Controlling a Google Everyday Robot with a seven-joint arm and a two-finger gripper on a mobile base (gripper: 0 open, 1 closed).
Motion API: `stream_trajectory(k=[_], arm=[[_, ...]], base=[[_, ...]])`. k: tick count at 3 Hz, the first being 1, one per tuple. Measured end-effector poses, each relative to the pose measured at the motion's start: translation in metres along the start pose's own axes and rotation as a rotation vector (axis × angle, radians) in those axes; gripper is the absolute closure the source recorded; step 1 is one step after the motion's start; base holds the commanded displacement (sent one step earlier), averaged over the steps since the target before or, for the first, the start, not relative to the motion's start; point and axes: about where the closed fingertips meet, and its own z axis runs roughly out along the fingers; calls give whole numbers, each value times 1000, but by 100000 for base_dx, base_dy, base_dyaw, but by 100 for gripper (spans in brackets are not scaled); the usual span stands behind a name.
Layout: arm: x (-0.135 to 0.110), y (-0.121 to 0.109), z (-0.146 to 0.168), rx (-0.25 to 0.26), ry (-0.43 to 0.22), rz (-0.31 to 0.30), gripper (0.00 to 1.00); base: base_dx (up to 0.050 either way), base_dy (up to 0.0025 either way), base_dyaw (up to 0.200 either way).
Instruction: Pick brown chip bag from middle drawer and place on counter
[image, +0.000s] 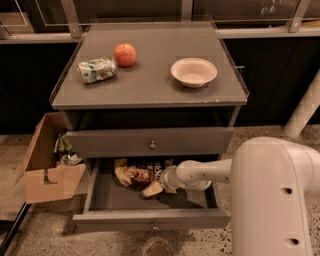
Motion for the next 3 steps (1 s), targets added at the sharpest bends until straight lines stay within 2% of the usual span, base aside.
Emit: stream_trajectory(k=[1,3], arm=[[1,0,2,-4,6,-1,17],[1,0,2,-4,6,-1,62]], base=[[0,0,0],[0,0,0]])
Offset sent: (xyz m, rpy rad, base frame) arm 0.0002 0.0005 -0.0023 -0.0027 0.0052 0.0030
